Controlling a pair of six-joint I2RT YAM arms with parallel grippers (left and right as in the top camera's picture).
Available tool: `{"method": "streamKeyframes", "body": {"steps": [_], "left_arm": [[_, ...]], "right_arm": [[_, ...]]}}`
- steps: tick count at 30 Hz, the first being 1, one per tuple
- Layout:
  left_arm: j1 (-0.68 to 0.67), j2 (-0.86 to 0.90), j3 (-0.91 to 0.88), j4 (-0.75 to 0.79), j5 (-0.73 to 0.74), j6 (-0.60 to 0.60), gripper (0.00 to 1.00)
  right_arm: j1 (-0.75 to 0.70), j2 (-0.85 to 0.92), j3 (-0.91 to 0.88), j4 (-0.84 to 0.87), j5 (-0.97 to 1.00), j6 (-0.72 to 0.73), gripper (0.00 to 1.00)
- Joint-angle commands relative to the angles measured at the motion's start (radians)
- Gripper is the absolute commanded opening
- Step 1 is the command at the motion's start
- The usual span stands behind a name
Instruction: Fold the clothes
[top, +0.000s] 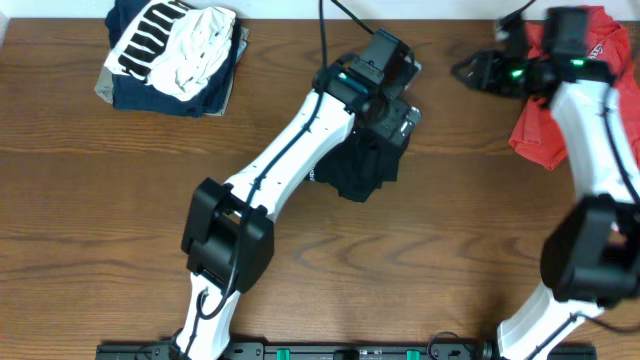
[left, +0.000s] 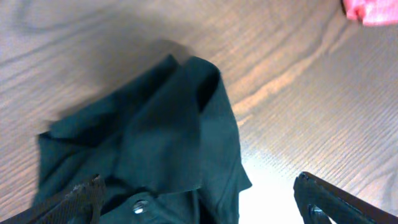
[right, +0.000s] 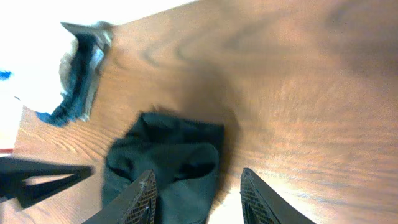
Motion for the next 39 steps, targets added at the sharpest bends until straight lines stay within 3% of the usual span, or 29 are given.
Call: {"method": "streamKeyframes", "body": {"steps": [1,10,17,21,31,39], "left_arm": [[0.079,-0.133,0.060,-0.006,0.002,-0.063,0.98],[0.338,-0.345,0.060,-0.116,0.002,-0.101,0.98],[0.452,-0.341,0.023,-0.227,0.002,-0.101,0.98],[0.468,-0.336,-0.006,-0.233,0.001,-0.101,0.98],[0.468,-0.335,-0.035,-0.228,0.001,-0.097,0.98],[0.468,-0.335,-0.035,-0.228,0.000,-0.097,0.98]], "right_arm": [[0.017,0.011,-0.002,-0.024,-0.022,-0.008,0.43],[0.183,0.074,-0.003,-0.124,0.018,-0.072,0.44],[0.330,0.155,-0.003,-0.275,0.363,0.016,0.41],[0.377,0.181,-0.004,-0.288,0.478,0.061,0.40],[0.426,0.254,-0.004,-0.146,0.471,0.078,0.36],[0.459,0.286,-0.004,-0.082,0.435,0.055,0.45]]}}
